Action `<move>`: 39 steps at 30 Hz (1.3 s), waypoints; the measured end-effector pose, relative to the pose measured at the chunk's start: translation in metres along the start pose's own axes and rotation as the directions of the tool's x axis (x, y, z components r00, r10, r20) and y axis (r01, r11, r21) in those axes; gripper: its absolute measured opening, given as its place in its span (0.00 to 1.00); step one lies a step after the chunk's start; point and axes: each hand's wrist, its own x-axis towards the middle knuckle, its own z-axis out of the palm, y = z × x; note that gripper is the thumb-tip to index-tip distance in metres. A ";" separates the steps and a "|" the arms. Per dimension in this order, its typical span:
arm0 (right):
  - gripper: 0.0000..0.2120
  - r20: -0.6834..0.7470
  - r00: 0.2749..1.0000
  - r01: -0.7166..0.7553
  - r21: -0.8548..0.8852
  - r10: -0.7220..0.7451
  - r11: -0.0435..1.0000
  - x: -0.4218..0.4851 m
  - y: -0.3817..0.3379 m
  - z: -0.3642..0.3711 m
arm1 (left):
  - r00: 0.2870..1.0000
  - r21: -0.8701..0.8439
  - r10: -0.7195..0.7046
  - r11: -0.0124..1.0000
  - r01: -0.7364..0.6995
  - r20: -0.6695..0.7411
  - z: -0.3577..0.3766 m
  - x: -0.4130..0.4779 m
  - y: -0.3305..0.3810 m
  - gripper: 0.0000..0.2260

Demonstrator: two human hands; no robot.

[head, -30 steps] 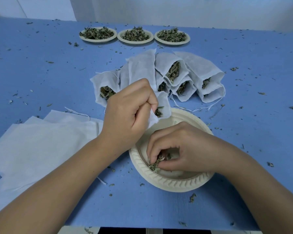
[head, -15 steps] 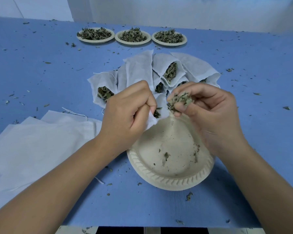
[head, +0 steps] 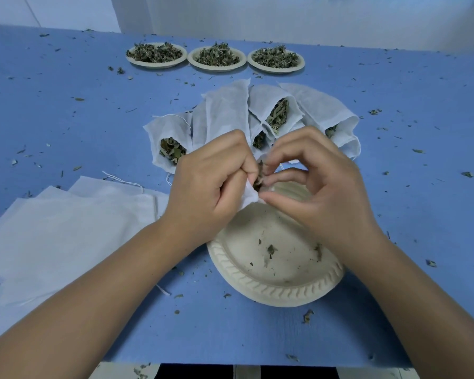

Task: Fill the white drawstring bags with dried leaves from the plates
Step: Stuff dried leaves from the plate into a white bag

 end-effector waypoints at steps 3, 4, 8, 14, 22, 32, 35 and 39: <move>0.04 -0.047 0.989 0.134 -0.156 -0.143 0.979 0.000 0.000 0.003 | 1.000 -0.016 0.020 1.000 -0.020 0.001 0.001 0.000 0.002 0.12; 0.06 -0.021 0.984 0.167 -0.251 -0.178 0.953 -0.001 0.000 0.008 | 0.999 -0.010 0.036 0.999 -0.036 0.004 0.002 0.000 0.002 0.12; 0.10 0.154 0.973 0.217 -0.335 -0.174 0.917 -0.003 0.005 0.011 | 0.998 0.016 0.067 0.998 -0.067 -0.001 0.002 0.000 -0.001 0.12; 0.12 0.223 0.912 0.410 -0.458 -0.345 0.789 0.000 0.000 0.000 | 0.996 0.014 0.093 0.996 -0.093 -0.018 0.000 0.001 -0.002 0.11; 0.06 0.271 0.923 0.380 -0.534 -0.273 0.755 0.017 -0.020 0.026 | 0.946 0.177 0.318 0.929 -0.324 0.064 -0.013 0.022 0.019 0.14; 0.12 0.403 0.915 0.348 -0.804 0.011 0.483 0.123 -0.007 0.052 | 0.823 0.657 0.394 0.500 -0.565 0.409 -0.089 0.079 -0.058 0.11; 0.15 0.474 0.853 0.346 -0.827 0.220 0.443 0.117 0.007 0.070 | 0.784 0.614 0.234 0.510 -0.602 0.574 -0.088 0.064 -0.079 0.10; 0.15 0.558 0.808 0.484 -0.812 0.191 0.326 0.102 0.012 0.079 | 0.812 0.543 0.158 0.670 -0.507 0.562 -0.086 0.046 -0.095 0.11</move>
